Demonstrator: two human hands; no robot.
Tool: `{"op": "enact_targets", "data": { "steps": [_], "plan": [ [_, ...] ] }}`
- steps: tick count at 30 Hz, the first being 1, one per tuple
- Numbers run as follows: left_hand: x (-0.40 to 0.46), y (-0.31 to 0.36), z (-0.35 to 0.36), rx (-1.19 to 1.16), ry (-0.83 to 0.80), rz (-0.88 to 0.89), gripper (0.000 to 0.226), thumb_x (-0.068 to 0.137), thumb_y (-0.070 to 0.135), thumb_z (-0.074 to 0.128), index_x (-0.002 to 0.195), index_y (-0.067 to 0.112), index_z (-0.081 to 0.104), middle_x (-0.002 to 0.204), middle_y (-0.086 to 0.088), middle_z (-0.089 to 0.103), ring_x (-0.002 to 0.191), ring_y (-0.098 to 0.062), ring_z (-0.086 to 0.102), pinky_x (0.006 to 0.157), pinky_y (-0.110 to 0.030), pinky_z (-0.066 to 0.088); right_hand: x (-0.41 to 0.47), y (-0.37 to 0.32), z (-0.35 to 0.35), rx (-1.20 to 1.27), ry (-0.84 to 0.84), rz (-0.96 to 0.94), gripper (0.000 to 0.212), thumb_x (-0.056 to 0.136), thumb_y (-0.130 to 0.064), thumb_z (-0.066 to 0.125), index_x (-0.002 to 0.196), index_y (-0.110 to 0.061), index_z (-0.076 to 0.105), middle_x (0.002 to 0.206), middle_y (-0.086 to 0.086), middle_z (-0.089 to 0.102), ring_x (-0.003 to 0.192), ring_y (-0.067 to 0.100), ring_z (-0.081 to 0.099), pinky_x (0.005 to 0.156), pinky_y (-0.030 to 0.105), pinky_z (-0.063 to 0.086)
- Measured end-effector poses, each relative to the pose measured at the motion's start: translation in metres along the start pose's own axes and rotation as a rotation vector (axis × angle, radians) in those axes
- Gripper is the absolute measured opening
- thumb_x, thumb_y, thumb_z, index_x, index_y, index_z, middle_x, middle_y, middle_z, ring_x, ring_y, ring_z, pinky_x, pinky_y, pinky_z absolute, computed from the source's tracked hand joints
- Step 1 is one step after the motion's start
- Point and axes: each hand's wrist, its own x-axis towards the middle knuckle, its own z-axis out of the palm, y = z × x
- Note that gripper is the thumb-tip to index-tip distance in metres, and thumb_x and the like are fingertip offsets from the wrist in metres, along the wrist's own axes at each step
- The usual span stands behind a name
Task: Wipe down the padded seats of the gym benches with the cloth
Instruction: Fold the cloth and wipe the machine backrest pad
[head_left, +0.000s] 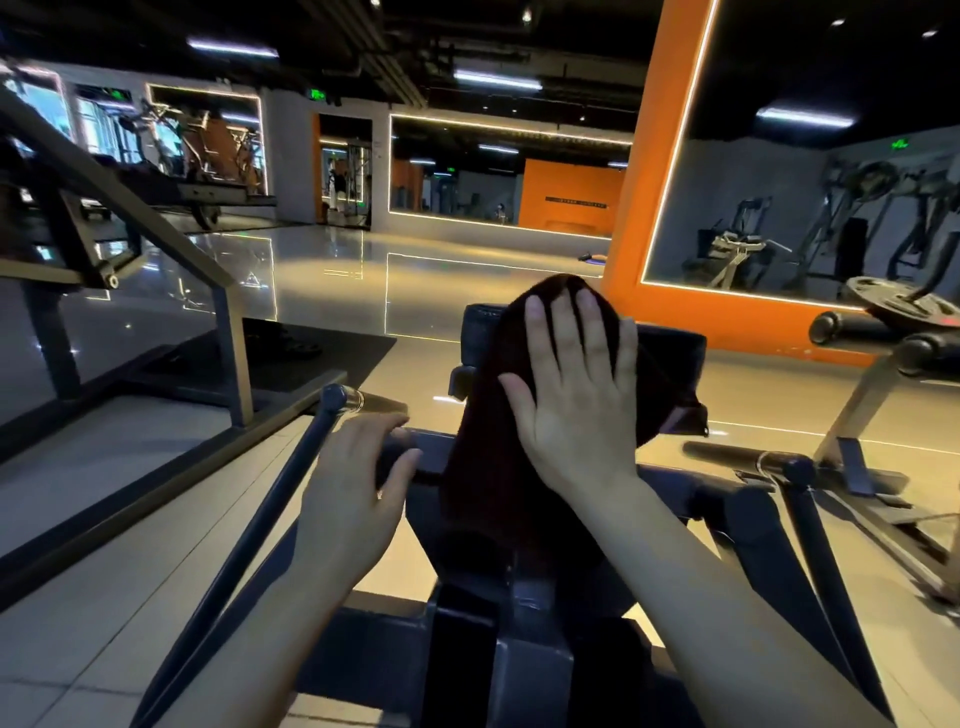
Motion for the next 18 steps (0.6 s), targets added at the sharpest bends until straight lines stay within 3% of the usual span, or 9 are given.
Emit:
{"op": "enact_targets", "data": {
  "steps": [5, 7, 12, 18],
  "plan": [
    [0.005, -0.007, 0.016, -0.006, 0.100, -0.018, 0.039, 0.094, 0.033, 0.048, 0.130, 0.018, 0.052, 0.133, -0.008, 0.054, 0.124, -0.025, 0.048, 0.102, -0.045, 0.040, -0.006, 0.019, 0.001, -0.078, -0.018, -0.255, 0.062, 0.100, -0.041, 0.040, 0.153, -0.012, 0.024, 0.157, 0.012, 0.029, 0.147, 0.027, 0.018, 0.121, 0.044, 0.003],
    [0.005, -0.004, 0.022, -0.031, 0.110, -0.004, 0.044, 0.096, 0.038, 0.041, 0.136, 0.020, 0.047, 0.141, -0.007, 0.047, 0.131, -0.025, 0.041, 0.107, -0.052, 0.036, -0.022, 0.038, -0.004, -0.095, -0.035, -0.246, 0.062, 0.101, -0.043, 0.039, 0.153, -0.013, 0.024, 0.157, 0.011, 0.028, 0.147, 0.025, 0.018, 0.122, 0.043, 0.005],
    [0.017, 0.019, 0.025, -0.049, 0.146, 0.192, 0.050, 0.097, 0.037, 0.040, 0.144, 0.020, 0.036, 0.152, -0.006, 0.034, 0.140, -0.022, 0.031, 0.110, -0.054, 0.030, -0.050, 0.061, -0.023, -0.044, -0.065, 0.043, 0.063, 0.102, -0.049, 0.020, 0.153, -0.011, 0.015, 0.157, 0.009, 0.022, 0.148, 0.025, 0.014, 0.122, 0.038, 0.001],
    [0.072, 0.051, 0.016, 0.121, 0.085, 0.439, 0.069, 0.092, 0.049, 0.046, 0.150, 0.018, 0.026, 0.157, -0.006, 0.029, 0.144, -0.021, 0.026, 0.116, -0.046, 0.015, 0.007, 0.047, -0.018, 0.020, 0.011, 0.190, 0.066, 0.101, -0.048, 0.025, 0.153, -0.008, 0.023, 0.158, 0.014, 0.026, 0.148, 0.028, 0.013, 0.121, 0.040, -0.001]
  ]
}}
